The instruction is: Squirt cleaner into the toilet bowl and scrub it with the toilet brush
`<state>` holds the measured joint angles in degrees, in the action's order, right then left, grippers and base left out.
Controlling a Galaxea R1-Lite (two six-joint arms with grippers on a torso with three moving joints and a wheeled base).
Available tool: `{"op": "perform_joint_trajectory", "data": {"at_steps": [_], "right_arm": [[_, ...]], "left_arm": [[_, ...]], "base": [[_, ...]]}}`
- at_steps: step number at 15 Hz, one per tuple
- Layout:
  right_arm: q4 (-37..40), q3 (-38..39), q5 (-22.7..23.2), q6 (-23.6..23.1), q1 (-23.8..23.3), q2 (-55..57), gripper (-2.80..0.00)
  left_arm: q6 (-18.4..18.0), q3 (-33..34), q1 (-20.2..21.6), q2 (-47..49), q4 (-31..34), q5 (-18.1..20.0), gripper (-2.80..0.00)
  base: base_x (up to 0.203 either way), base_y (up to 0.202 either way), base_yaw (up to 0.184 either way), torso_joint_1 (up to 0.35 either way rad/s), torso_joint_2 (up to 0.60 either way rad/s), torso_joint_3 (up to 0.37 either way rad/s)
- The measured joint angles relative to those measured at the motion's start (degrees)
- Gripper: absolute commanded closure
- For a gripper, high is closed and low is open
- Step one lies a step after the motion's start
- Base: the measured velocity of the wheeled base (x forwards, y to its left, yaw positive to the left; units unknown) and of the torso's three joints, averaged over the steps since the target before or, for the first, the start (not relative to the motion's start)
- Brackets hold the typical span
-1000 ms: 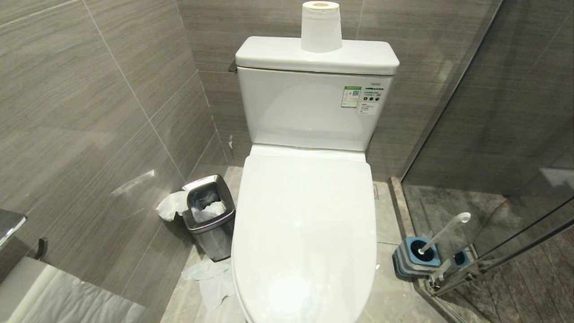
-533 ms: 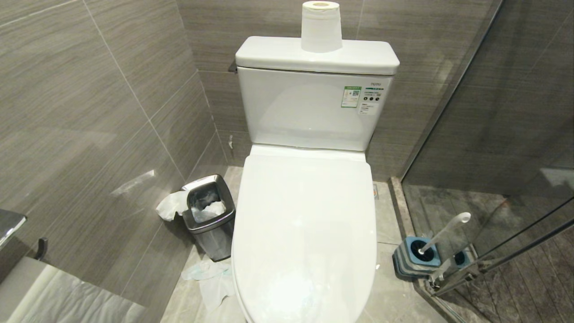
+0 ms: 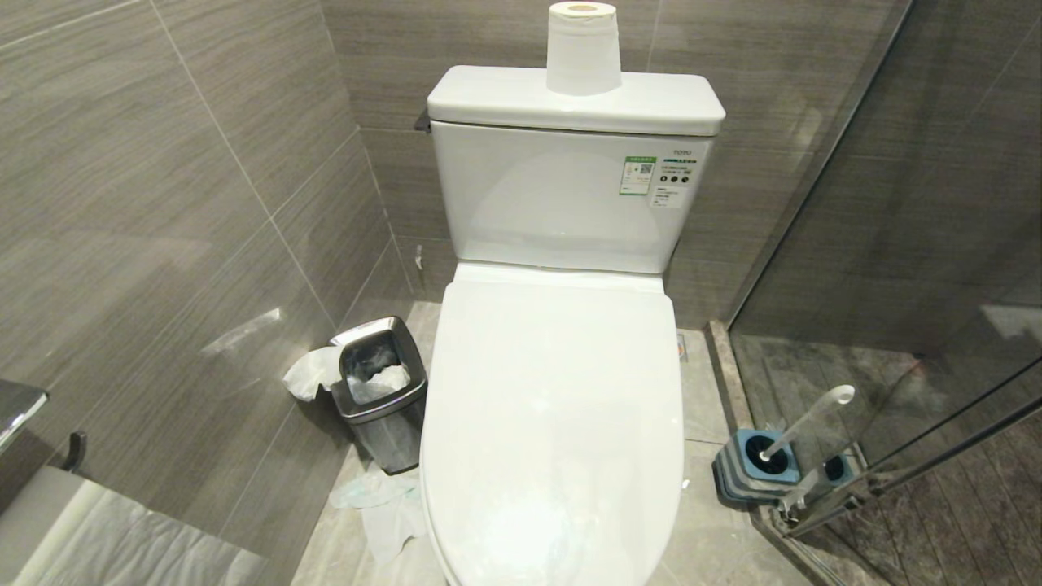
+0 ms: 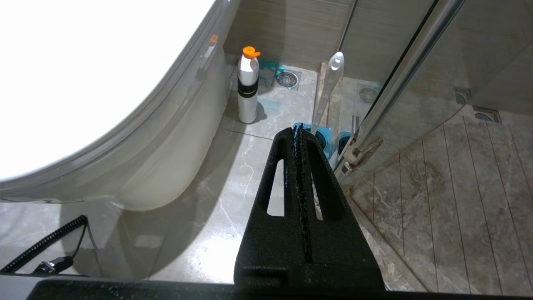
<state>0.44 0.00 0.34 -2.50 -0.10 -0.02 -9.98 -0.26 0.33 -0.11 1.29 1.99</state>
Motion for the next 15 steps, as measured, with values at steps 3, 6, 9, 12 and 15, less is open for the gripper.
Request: {"op": "perform_joint_trajectory", "data": {"at_steps": [3, 6, 9, 12, 15], "right_arm": [[0.0, 0.0, 0.0, 0.0, 0.0, 0.0, 0.00], [0.0, 0.0, 0.0, 0.0, 0.0, 0.0, 0.00], [0.0, 0.0, 0.0, 0.0, 0.0, 0.0, 0.00], [0.0, 0.0, 0.0, 0.0, 0.0, 0.0, 0.00], [0.0, 0.0, 0.1, 0.0, 0.0, 0.0, 0.00]], "left_arm": [[4.8, -0.3, 0.0, 0.0, 0.6, -0.4, 0.00], [5.7, -0.3, 0.0, 0.0, 0.4, -0.7, 0.00], [7.3, -0.1, 0.0, 0.0, -1.3, -1.2, 0.00], [9.2, 0.1, 0.0, 0.0, -1.5, -1.5, 0.00], [9.2, 0.2, 0.0, 0.0, -1.5, -1.5, 0.00]], "base": [[0.000, 0.000, 0.000, 0.000, 0.00, 0.000], [0.000, 0.000, 0.000, 0.000, 0.00, 0.000], [0.000, 0.000, 0.000, 0.000, 0.00, 0.000], [0.000, 0.000, 0.000, 0.000, 0.00, 0.000], [0.000, 0.000, 0.000, 0.000, 0.00, 0.000]]}}
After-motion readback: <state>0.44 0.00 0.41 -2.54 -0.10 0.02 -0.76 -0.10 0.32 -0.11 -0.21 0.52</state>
